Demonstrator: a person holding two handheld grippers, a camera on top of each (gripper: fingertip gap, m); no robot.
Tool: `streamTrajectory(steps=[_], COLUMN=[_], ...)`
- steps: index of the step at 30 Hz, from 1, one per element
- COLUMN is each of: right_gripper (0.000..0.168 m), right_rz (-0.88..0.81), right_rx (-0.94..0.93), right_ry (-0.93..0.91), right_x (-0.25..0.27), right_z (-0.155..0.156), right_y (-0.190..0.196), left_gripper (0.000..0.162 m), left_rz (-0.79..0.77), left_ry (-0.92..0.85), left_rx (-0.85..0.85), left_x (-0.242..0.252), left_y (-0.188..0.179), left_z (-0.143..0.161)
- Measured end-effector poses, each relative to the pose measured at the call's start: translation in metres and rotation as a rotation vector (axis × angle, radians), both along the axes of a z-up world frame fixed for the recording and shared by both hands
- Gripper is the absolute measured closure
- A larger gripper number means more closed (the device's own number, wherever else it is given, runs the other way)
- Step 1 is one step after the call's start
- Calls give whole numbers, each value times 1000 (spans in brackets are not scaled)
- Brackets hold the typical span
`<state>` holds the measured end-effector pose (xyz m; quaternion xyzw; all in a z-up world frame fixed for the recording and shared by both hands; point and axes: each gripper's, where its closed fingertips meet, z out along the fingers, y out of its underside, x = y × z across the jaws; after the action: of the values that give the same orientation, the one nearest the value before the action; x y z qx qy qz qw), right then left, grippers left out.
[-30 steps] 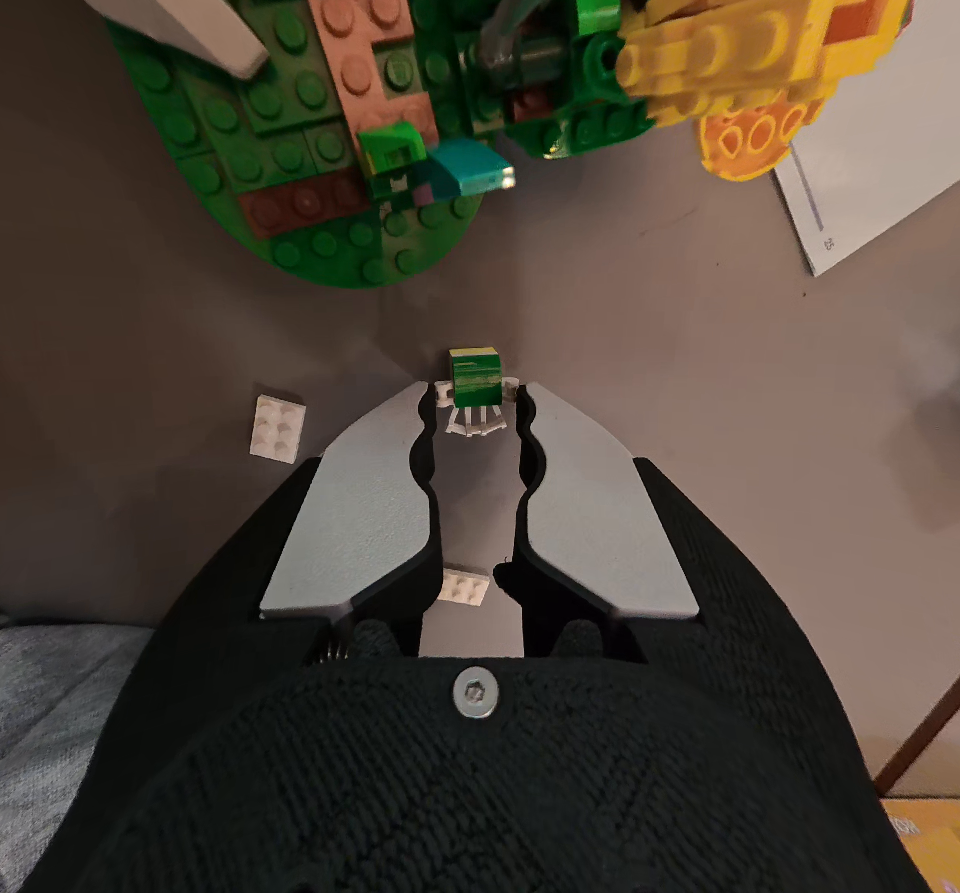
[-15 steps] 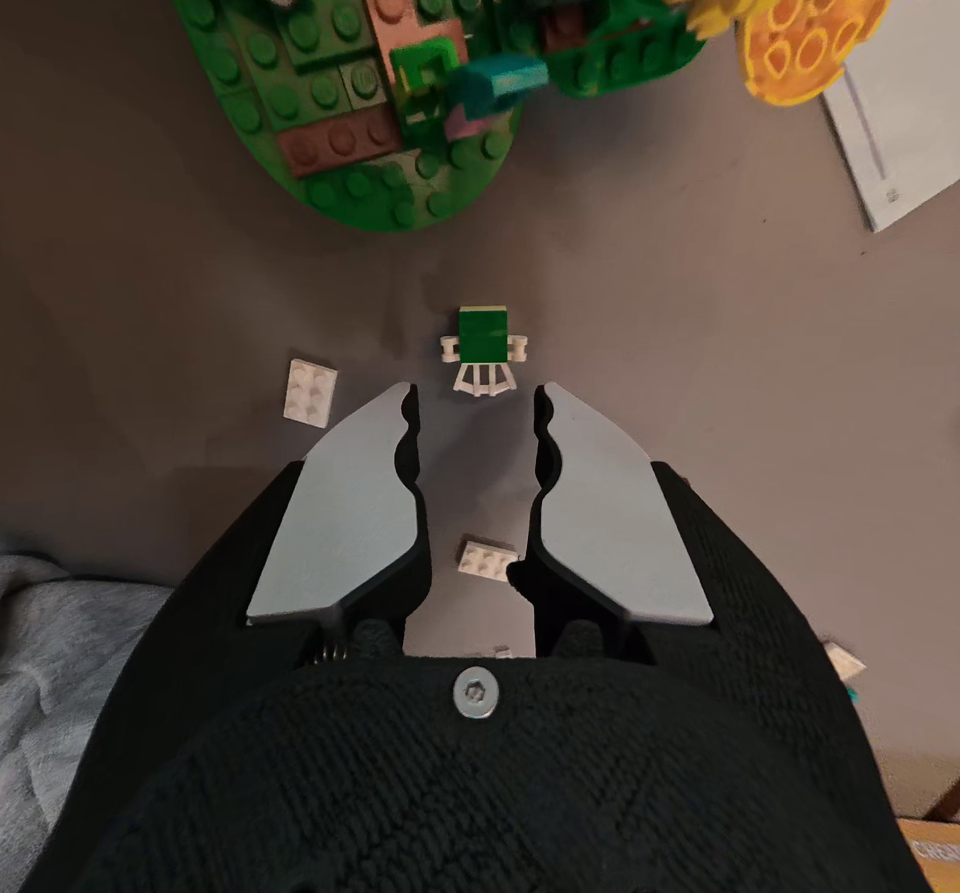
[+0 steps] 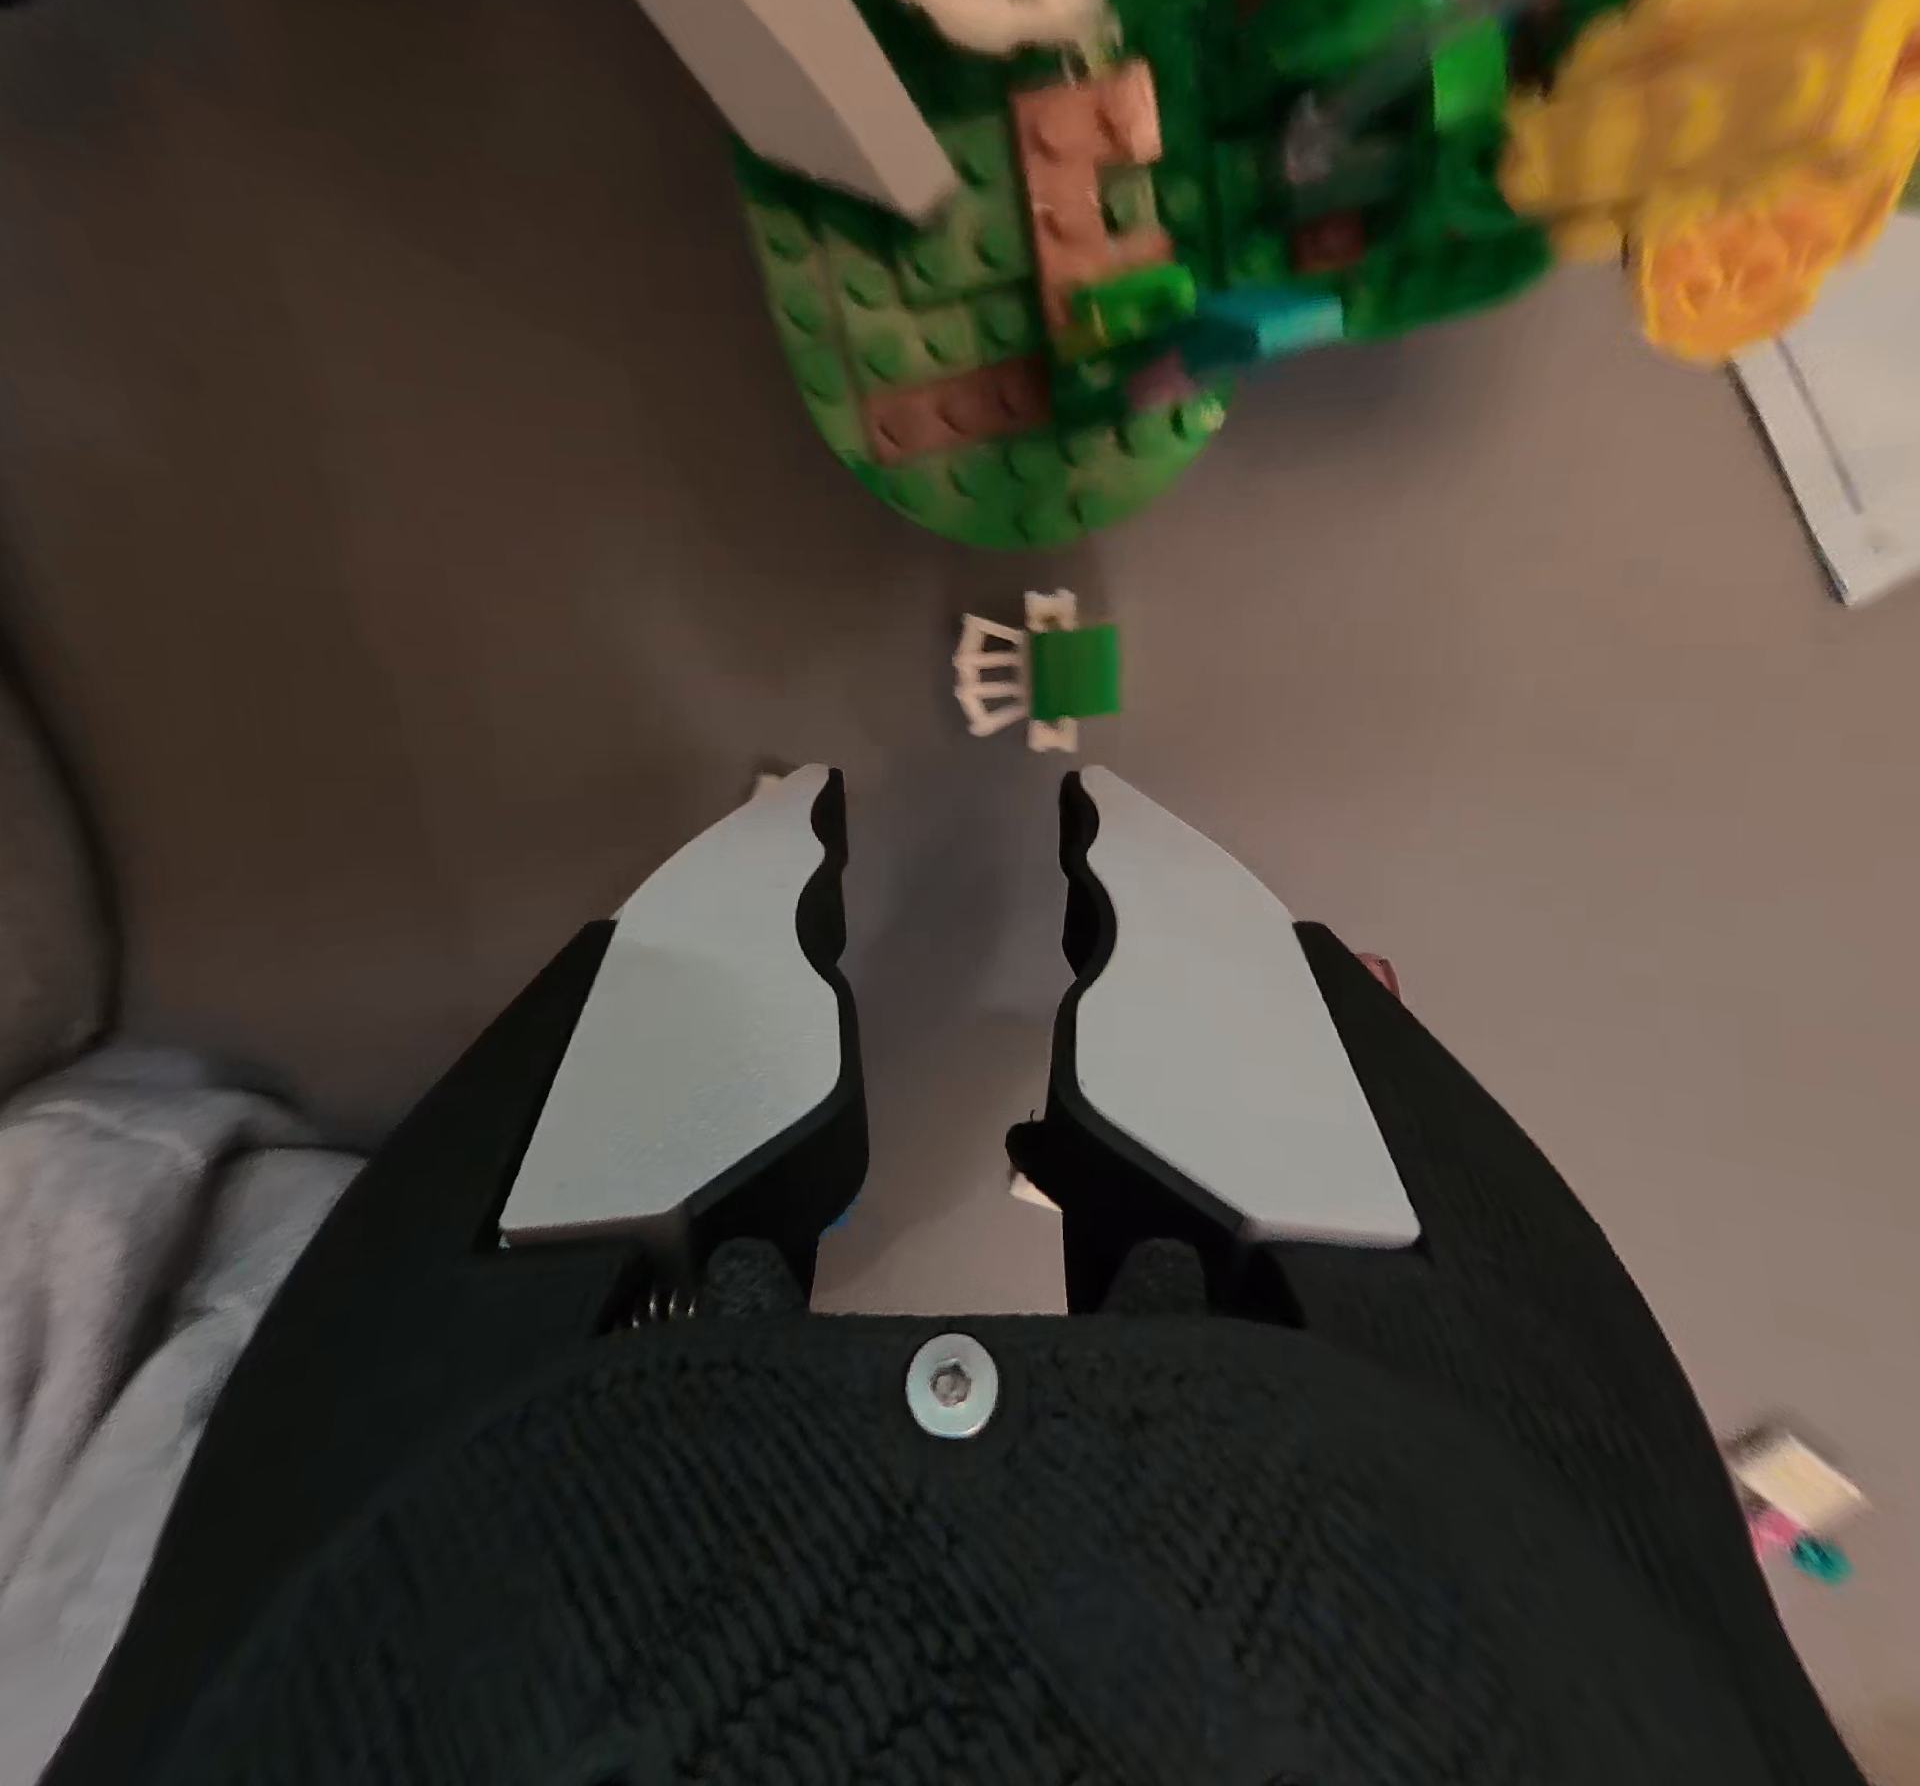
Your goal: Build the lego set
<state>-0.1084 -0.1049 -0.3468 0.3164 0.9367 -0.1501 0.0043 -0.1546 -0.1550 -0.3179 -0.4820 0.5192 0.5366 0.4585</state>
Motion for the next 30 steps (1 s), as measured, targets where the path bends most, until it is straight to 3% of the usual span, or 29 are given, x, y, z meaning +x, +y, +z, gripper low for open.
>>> streamTrajectory(steps=[6, 11, 17, 20, 30], right_gripper=[134, 131, 126, 122, 127], right_rz=[8, 95, 162, 207, 175], right_rx=[21, -44, -61, -160, -188], right_ry=[-86, -28, 210, 275, 50], right_x=[8, 3, -22, -33, -7], right_z=[-14, -9, 7, 5, -9], right_y=[-1, -24, -13, -18, -16], left_gripper=[150, 150, 150, 150, 150], left_rz=[26, 36, 42, 54, 50], left_ry=[13, 18, 52, 66, 66], left_rx=[6, 4, 12, 10, 2], left_x=[-10, -14, -24, -31, -30], left_y=[0, -1, -4, -5, -5], left_z=[1, 1, 1, 0, -1])
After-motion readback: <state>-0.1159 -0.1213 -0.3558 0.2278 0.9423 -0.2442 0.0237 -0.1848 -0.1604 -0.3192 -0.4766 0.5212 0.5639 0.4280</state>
